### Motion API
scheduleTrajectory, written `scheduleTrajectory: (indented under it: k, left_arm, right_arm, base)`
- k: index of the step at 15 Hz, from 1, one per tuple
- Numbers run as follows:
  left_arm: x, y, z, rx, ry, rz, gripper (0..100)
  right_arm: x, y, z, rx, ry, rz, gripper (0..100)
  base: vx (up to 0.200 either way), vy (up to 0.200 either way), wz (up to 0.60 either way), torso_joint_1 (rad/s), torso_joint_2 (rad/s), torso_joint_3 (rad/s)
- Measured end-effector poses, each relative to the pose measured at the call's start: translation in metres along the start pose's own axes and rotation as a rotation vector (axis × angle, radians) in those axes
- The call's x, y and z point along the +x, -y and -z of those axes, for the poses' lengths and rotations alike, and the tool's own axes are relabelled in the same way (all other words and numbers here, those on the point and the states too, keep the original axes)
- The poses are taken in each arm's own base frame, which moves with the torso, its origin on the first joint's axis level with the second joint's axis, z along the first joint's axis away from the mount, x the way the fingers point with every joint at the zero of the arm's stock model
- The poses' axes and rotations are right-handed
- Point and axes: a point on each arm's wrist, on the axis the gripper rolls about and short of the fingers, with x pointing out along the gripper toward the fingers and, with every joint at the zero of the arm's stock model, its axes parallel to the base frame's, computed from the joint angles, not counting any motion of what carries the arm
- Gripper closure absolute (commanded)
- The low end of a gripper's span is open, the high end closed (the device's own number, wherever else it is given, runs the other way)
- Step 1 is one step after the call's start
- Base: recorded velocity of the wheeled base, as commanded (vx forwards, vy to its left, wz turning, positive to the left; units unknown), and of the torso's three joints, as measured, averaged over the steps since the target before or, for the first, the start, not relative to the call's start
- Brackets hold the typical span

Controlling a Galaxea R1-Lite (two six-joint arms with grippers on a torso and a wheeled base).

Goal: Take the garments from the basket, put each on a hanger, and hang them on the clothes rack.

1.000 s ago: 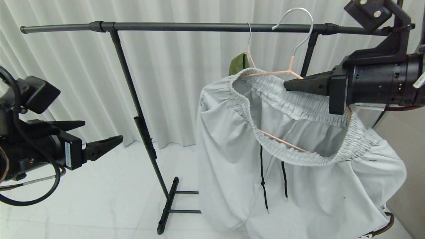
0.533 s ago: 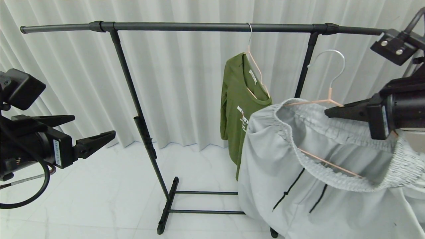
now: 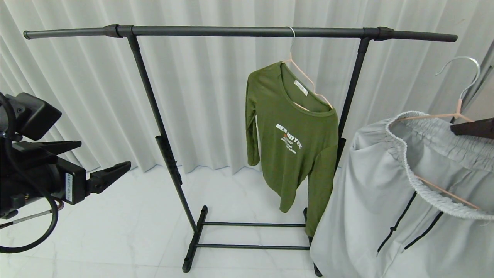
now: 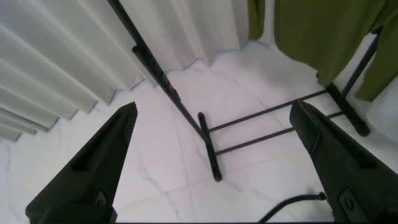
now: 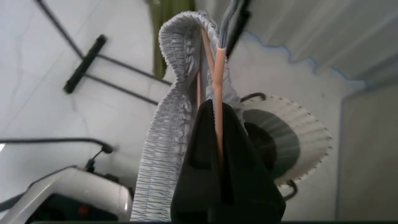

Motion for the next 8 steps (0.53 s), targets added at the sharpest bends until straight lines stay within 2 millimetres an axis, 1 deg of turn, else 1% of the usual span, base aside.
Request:
scheduleTrajectory:
  k: [4, 8]
  left_arm:
    - [0.003, -0.001, 0.0, 0.018, 0.051, -0.024, 0]
    - [0.004, 0.0, 0.002, 0.031, 0.044, -0.023, 0]
  right_arm:
    - [-0.002, 0.007, -0.012, 0.009, 0.038, 0.029, 100]
    - [0.004, 0.01, -0.034, 0.001, 0.111, 0.0, 100]
  base:
    - [0.0, 0.0, 0.0, 0.0, 0.0, 0.0]
    - [0.0, 0.0, 0.0, 0.0, 0.0, 0.0]
